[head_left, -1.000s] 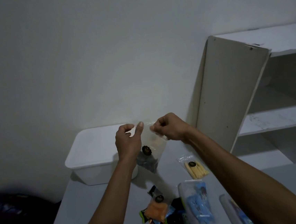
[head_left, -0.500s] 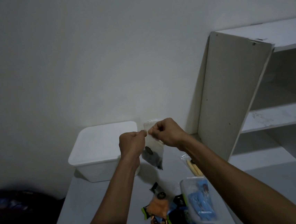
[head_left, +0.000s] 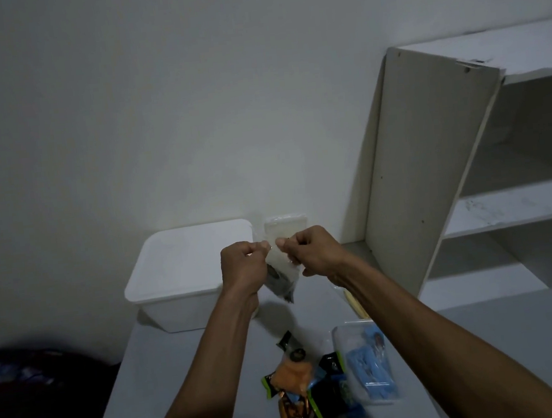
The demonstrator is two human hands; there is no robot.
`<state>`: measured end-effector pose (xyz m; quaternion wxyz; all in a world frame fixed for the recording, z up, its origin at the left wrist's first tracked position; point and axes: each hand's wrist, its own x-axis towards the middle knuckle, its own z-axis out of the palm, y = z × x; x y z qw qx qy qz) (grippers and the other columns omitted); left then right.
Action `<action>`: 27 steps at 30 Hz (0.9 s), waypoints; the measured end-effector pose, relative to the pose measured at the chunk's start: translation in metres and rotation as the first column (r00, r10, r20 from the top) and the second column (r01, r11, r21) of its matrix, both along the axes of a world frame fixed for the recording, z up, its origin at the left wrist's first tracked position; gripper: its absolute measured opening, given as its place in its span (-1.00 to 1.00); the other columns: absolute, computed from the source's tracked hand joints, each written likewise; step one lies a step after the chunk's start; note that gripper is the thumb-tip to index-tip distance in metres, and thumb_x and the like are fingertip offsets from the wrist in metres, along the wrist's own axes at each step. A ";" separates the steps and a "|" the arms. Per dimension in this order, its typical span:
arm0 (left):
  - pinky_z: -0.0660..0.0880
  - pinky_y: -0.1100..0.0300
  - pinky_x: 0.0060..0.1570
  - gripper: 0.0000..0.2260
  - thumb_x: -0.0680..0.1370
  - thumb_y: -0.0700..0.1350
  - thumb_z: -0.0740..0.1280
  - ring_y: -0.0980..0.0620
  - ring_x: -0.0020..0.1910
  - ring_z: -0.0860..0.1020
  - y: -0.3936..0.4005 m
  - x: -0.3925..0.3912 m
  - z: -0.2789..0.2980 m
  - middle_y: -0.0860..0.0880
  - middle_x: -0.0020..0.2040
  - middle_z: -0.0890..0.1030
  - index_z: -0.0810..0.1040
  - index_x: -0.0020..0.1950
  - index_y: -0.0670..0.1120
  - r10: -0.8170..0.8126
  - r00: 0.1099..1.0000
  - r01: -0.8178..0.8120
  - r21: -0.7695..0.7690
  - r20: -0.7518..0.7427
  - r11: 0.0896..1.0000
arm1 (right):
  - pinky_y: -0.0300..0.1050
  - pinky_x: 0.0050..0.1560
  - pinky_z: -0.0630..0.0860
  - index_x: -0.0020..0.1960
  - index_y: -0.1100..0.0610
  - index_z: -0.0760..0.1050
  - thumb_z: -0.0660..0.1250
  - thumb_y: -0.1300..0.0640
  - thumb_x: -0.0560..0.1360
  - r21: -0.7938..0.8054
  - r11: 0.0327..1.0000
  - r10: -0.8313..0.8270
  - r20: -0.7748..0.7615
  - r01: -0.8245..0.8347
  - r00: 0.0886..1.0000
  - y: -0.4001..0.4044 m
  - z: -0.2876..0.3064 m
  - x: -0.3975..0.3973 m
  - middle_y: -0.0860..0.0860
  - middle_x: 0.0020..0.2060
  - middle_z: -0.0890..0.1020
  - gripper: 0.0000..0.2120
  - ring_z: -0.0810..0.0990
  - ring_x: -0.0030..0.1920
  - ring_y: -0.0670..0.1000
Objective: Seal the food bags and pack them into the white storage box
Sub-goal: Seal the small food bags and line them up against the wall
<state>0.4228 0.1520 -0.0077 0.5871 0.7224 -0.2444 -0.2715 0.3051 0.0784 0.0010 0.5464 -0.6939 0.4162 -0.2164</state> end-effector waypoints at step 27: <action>0.43 0.35 -0.09 -0.94 0.53 -0.10 0.42 0.20 -0.09 0.59 0.005 0.008 -0.023 0.13 -0.11 0.68 0.68 -0.11 0.02 -0.110 0.993 0.115 -0.215 0.035 0.970 | -0.25 -0.19 0.52 0.03 0.16 0.60 0.33 -0.03 0.58 -0.284 0.945 0.150 -0.067 -0.163 0.986 -0.022 0.017 -0.062 -0.01 -0.13 0.67 -0.75 0.63 -0.09 -0.03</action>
